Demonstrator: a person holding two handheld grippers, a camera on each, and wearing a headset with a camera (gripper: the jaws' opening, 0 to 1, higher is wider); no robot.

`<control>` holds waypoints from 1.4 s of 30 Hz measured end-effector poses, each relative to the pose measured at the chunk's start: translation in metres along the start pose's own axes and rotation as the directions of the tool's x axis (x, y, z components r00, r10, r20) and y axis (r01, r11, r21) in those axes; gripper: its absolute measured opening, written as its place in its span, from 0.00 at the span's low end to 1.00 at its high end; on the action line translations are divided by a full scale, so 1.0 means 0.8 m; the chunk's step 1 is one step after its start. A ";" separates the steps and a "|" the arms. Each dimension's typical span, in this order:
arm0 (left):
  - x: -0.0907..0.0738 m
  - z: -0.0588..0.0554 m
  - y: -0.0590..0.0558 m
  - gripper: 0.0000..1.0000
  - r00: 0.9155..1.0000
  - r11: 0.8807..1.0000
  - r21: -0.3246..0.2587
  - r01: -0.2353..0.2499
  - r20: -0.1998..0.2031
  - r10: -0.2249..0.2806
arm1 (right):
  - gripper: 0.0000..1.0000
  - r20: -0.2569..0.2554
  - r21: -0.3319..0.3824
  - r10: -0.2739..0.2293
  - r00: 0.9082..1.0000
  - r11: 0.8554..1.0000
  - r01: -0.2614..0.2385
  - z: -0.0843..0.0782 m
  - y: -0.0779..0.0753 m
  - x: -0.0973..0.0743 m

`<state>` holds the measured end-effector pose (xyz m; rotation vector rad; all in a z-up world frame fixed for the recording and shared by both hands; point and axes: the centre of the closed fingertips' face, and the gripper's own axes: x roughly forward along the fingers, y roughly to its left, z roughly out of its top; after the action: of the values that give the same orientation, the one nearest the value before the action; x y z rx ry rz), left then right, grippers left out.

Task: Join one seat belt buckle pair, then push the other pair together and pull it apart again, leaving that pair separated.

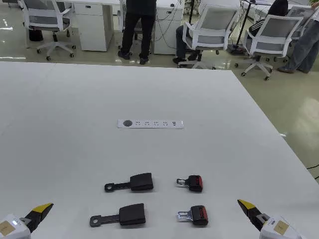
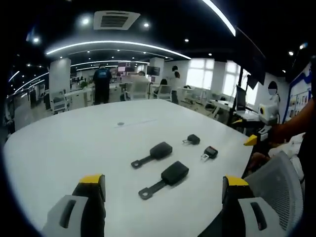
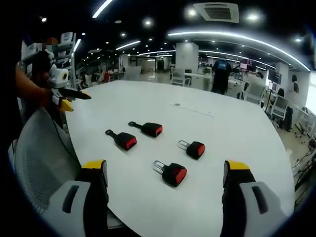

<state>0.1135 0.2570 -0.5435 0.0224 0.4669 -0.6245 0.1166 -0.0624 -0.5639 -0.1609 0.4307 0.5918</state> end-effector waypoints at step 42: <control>0.004 -0.010 -0.002 1.00 1.000 1.000 0.015 0.011 -0.025 -0.010 | 0.99 -0.041 -0.007 -0.004 0.999 1.000 0.003 -0.015 -0.005 -0.001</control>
<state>0.1115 0.2549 -0.5519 0.0425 0.4871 -0.6387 0.1142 -0.0691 -0.5740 -0.1808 0.4677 0.5875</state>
